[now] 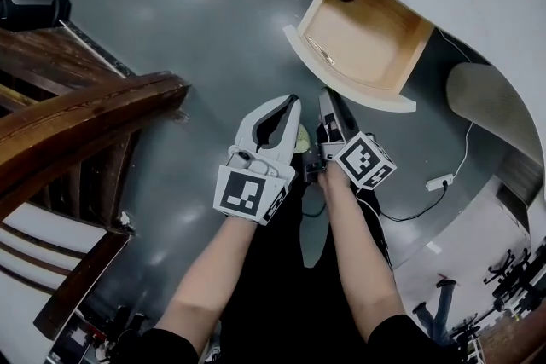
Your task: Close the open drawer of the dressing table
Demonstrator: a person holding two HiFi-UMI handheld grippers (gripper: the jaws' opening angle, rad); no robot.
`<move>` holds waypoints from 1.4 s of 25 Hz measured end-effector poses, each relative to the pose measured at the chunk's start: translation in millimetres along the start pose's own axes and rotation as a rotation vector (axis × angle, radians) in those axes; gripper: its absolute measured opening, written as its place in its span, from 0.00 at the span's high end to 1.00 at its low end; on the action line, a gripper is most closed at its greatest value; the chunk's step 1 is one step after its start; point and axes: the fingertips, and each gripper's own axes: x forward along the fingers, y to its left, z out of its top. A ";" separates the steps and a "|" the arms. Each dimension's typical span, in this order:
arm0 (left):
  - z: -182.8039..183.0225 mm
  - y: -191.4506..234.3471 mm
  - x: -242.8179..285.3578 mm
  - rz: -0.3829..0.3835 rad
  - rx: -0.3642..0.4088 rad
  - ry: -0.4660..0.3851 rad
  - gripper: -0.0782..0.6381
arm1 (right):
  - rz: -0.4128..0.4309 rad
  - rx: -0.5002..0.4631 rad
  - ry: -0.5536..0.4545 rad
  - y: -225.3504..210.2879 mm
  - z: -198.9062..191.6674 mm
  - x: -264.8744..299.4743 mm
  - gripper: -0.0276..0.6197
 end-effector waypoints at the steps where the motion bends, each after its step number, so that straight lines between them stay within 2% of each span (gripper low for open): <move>1: -1.7 -0.4 1.8 -0.003 -0.004 -0.001 0.88 | -0.002 -0.008 0.001 -0.6 1.1 0.2 0.78; 11: -0.2 2.1 25.0 -0.032 -0.034 -0.011 0.88 | -0.013 -0.069 -0.010 0.2 32.8 14.0 0.78; 19: 6.4 4.6 51.5 -0.086 0.002 -0.049 0.88 | 0.014 -0.130 -0.062 2.4 68.6 32.8 0.78; 25: 4.1 8.5 70.1 -0.089 0.001 -0.063 0.88 | 0.036 -0.163 -0.105 5.0 98.1 46.1 0.78; 29: -4.5 9.6 83.2 -0.084 0.011 -0.068 0.88 | 0.059 -0.229 -0.111 6.4 111.6 53.1 0.78; 35: 0.0 10.4 115.4 -0.076 0.009 -0.096 0.88 | 0.085 -0.246 -0.126 8.8 137.2 66.5 0.78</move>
